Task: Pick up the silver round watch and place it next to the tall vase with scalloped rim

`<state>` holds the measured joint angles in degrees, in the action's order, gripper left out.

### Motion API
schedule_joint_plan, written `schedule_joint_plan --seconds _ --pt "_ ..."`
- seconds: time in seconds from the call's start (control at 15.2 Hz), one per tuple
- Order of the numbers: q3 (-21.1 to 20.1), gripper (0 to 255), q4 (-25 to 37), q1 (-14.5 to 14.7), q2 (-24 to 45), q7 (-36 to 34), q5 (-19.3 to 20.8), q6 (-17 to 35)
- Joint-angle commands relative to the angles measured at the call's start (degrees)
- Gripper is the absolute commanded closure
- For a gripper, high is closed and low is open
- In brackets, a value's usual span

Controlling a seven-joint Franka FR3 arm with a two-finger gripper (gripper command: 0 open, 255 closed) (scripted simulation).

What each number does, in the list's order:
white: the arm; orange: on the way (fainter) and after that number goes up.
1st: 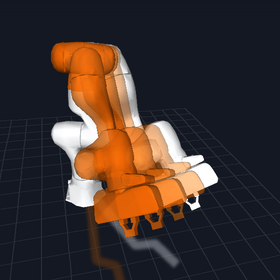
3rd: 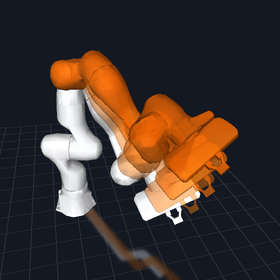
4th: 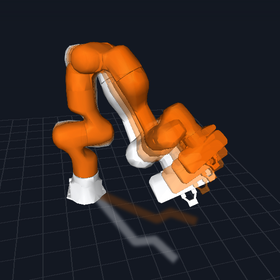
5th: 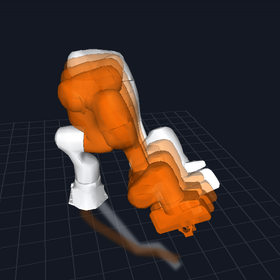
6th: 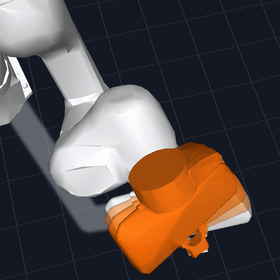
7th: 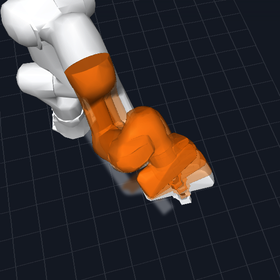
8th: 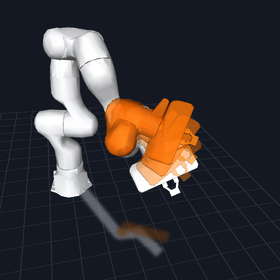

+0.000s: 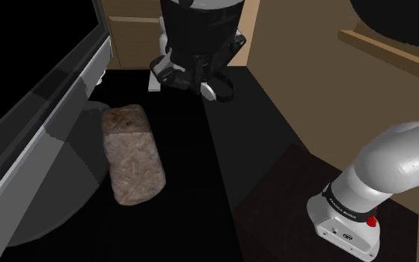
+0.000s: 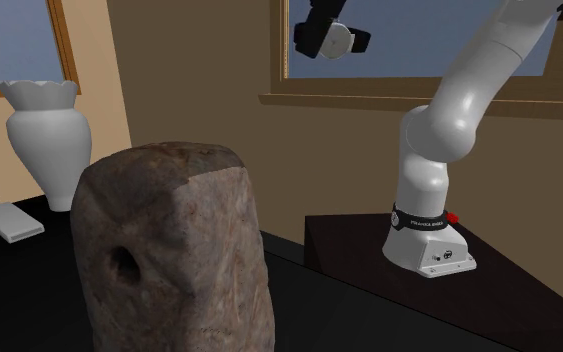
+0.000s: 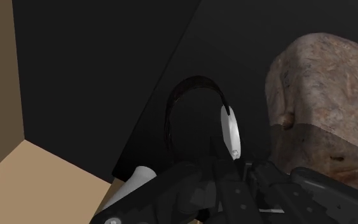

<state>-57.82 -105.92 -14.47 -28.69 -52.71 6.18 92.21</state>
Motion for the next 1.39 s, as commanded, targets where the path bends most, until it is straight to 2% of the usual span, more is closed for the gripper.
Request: schedule_joint_plan --seconds 0.0,0.53,0.92,1.32 --pt "0.18 255 1.89 -0.33 0.31 0.58 0.29 -1.55" --pt "-1.03 255 9.61 -2.56 2.51 1.82 1.78 -7.14" --pt "5.50 255 5.95 -3.20 3.61 7.97 3.77 -1.60" --pt "9.69 255 4.97 -5.70 6.83 13.15 6.48 3.31"
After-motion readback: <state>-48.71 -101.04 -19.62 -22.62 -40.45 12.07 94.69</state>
